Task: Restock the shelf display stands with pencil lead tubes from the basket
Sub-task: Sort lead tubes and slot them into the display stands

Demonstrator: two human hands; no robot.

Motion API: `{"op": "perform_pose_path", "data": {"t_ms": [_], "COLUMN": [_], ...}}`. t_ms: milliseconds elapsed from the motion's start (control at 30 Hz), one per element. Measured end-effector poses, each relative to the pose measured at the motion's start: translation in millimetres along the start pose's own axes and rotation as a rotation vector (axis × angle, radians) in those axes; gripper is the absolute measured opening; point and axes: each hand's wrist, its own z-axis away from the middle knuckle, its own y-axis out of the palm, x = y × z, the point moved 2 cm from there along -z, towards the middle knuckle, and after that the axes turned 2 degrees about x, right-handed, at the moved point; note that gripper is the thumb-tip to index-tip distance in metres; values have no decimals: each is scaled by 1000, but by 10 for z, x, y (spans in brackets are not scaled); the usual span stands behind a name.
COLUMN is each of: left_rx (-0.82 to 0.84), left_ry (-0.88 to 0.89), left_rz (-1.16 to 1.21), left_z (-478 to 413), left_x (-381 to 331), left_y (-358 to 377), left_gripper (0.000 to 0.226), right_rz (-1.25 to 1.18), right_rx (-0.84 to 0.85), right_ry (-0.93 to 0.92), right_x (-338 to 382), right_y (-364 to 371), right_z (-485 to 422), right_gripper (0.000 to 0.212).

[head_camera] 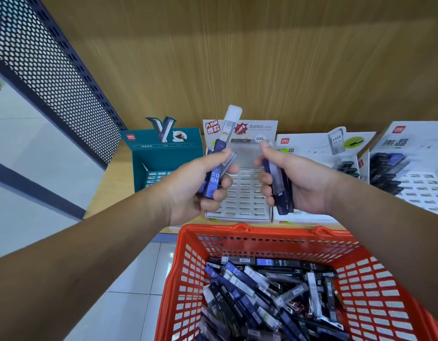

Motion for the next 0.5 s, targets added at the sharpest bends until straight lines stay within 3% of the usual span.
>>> {"op": "perform_pose_path", "data": {"t_ms": [167, 267, 367, 500], "left_rx": [-32, -5, 25, 75], "left_ry": [-31, -51, -43, -38], "left_rz": [0, 66, 115, 180], "left_z": [-1, 12, 31, 62], "left_x": [144, 240, 312, 370], "left_y": [67, 154, 193, 229], "left_gripper": [15, 33, 51, 45], "right_rz": [-259, -405, -425, -398], "right_rx": [91, 102, 90, 53], "right_ry": [-6, -82, -127, -133], "right_x": [3, 22, 37, 32], "right_y": [9, -2, -32, -80], "right_z": [10, -14, -33, -27], "right_gripper": [6, 19, 18, 11]}}
